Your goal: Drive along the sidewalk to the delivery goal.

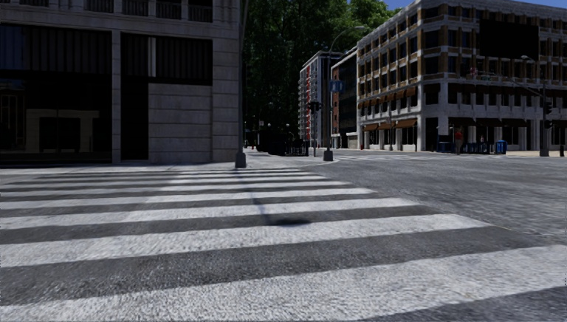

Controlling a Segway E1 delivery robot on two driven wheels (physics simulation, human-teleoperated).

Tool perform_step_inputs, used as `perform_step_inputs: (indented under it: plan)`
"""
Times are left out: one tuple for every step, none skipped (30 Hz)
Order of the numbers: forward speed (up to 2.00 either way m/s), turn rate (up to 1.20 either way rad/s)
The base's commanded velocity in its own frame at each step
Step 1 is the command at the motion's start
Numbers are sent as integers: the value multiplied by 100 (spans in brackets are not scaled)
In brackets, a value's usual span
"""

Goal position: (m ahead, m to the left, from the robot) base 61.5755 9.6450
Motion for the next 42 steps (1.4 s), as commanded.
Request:
perform_step_inputs:
  plan:
    - [200, 0]
    - [200, 0]
    - [200, 0]
    - [200, 0]
    - [200, 0]
    - [200, 0]
    - [200, 0]
    - [200, 0]
    - [200, 0]
    - [200, 0]
    - [200, 0]
    - [200, 0]
    - [200, 0]
    - [200, 0]
    - [200, 0]
    - [200, 0]
    - [200, 0]
    - [200, 0]
    - [200, 0]
    - [200, 0]
    - [200, 0]
    - [200, 0]
    - [200, 0]
    - [200, 0]
    - [200, 0]
    - [200, 0]
    - [200, 0]
    - [200, 0]
    - [200, 0]
    - [200, 0]
    - [200, 0]
    - [200, 0]
    - [200, 0]
    - [200, 0]
    - [200, 0]
    - [200, 0]
    - [200, 0]
    - [200, 0]
    - [200, 0]
    - [200, 0]
    - [200, 0]
    - [200, 0]
